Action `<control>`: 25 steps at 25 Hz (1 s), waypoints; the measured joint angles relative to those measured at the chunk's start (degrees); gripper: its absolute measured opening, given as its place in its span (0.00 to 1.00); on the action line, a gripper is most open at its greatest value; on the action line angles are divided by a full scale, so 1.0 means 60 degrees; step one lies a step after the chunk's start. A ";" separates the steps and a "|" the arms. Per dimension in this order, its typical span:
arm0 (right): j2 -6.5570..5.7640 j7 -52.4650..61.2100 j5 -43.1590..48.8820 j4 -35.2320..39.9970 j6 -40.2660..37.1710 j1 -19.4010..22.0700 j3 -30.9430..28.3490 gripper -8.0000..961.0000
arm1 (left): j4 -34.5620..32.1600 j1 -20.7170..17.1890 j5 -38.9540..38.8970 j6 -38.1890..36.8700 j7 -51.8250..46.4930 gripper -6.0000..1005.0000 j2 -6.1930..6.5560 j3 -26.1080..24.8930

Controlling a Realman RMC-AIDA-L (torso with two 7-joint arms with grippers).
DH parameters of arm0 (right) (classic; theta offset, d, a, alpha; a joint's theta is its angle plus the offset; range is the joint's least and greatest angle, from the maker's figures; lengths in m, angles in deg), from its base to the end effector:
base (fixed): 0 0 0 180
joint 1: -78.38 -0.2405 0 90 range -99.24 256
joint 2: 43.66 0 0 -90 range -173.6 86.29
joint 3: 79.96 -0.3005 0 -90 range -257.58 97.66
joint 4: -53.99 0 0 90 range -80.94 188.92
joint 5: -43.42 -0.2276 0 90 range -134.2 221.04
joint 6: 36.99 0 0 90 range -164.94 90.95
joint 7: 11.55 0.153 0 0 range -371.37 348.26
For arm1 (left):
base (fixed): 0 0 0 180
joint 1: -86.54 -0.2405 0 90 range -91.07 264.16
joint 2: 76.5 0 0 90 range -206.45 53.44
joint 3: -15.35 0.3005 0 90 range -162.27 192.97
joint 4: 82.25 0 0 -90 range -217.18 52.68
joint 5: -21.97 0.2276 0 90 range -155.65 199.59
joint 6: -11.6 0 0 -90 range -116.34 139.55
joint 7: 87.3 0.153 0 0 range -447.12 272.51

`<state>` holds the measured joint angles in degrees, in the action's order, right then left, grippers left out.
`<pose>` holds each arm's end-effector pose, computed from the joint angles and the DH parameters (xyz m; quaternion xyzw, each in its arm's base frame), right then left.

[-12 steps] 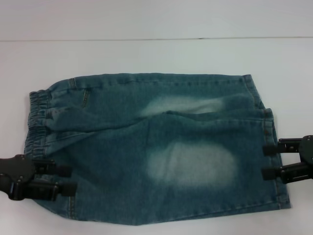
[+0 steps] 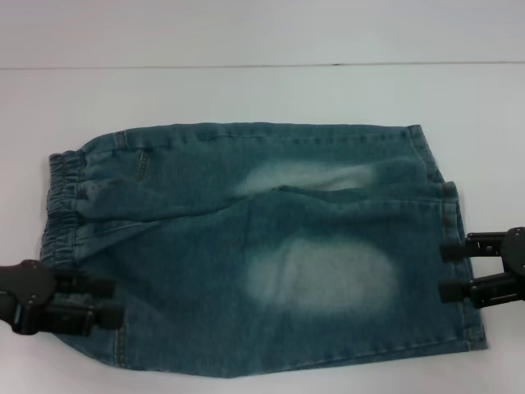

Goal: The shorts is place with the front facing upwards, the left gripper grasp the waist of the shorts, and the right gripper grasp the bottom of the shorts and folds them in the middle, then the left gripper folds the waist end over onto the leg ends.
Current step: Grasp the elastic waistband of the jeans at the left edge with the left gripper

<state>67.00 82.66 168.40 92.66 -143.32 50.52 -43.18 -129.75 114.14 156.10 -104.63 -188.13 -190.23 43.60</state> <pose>0.3423 0.3235 0.0349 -0.9276 0.3293 0.1759 0.0093 -0.3369 0.3025 0.0481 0.9136 0.3727 0.1609 0.0230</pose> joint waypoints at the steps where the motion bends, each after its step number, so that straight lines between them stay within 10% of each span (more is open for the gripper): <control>1: 0.0000 0.0000 -0.0001 0.0000 0.0001 0.0001 0.0001 0.98 | -0.0038 -0.0012 0.0171 0.0053 -0.0010 0.72 0.0043 -0.0102; 12: 0.0000 -0.0022 -0.0001 0.0000 0.0012 0.0000 -0.0029 0.98 | -0.0649 -0.0022 0.3048 0.0965 -0.0150 0.71 0.0384 -0.1864; 25: 0.0056 -0.0056 -0.0005 0.0000 0.0015 -0.0028 -0.0038 0.98 | -0.0195 0.0004 0.3904 0.2746 -0.0738 0.70 0.0288 -0.1459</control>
<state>67.33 82.32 168.37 92.66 -143.23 50.35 -43.40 -130.93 114.16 179.53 -88.15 -192.56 -188.50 34.84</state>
